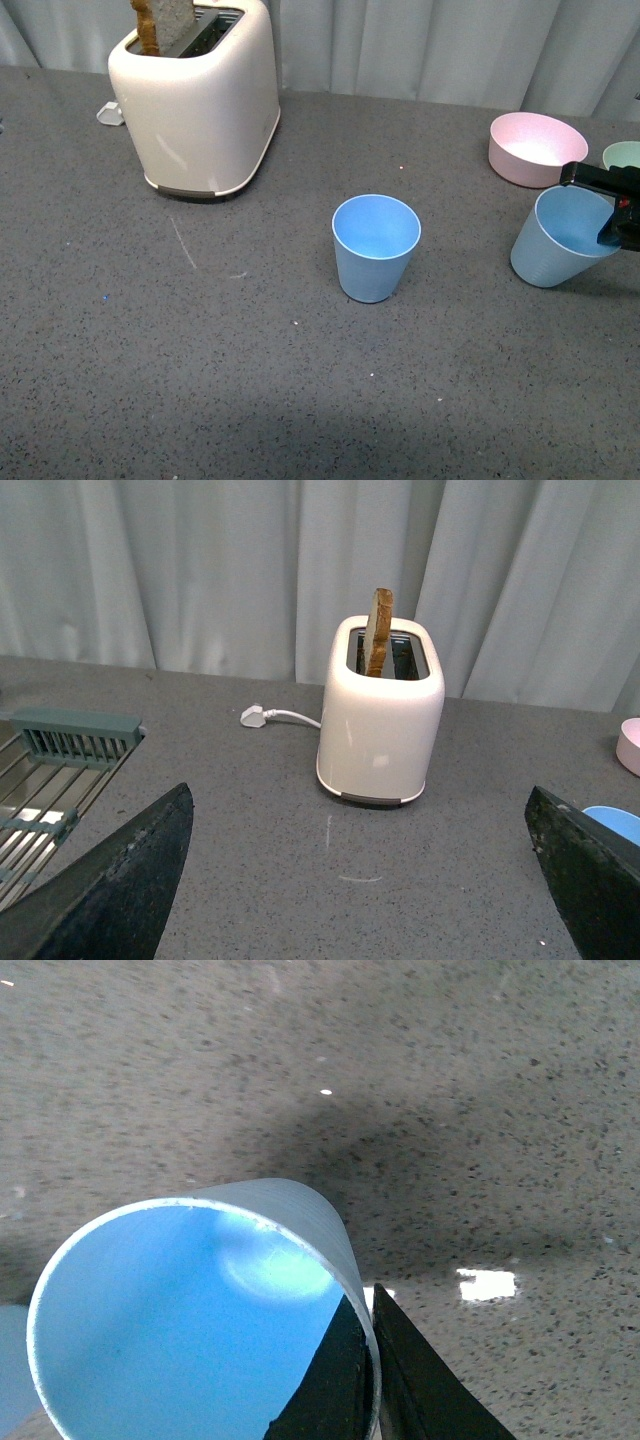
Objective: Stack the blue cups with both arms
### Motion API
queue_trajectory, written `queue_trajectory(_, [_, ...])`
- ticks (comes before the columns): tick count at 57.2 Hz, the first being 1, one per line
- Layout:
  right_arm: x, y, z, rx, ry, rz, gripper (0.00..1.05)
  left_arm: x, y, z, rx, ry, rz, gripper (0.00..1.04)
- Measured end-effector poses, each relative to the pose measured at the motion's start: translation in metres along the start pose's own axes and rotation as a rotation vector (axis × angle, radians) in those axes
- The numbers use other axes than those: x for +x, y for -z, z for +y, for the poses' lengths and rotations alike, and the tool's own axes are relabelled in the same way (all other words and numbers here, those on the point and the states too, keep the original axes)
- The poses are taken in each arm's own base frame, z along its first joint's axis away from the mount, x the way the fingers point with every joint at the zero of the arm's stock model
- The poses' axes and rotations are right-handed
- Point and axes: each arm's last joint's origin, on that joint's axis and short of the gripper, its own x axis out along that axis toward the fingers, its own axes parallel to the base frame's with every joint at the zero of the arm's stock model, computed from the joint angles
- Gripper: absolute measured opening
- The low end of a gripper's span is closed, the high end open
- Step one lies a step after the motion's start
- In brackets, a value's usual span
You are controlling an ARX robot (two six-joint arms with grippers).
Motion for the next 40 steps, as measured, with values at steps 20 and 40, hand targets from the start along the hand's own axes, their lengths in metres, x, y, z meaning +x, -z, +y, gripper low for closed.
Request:
queue_trajectory(20, [-0.064, 0.001, 0.076, -0.107, -0.332, -0.001, 0.01, 0.0, 0.0, 0.0, 0.0, 0.0, 0.0, 0.98])
queue_trajectory(40, [-0.058, 0.024, 0.106, -0.176, -0.335, 0.051, 0.01, 0.0, 0.0, 0.0, 0.0, 0.0, 0.0, 0.98])
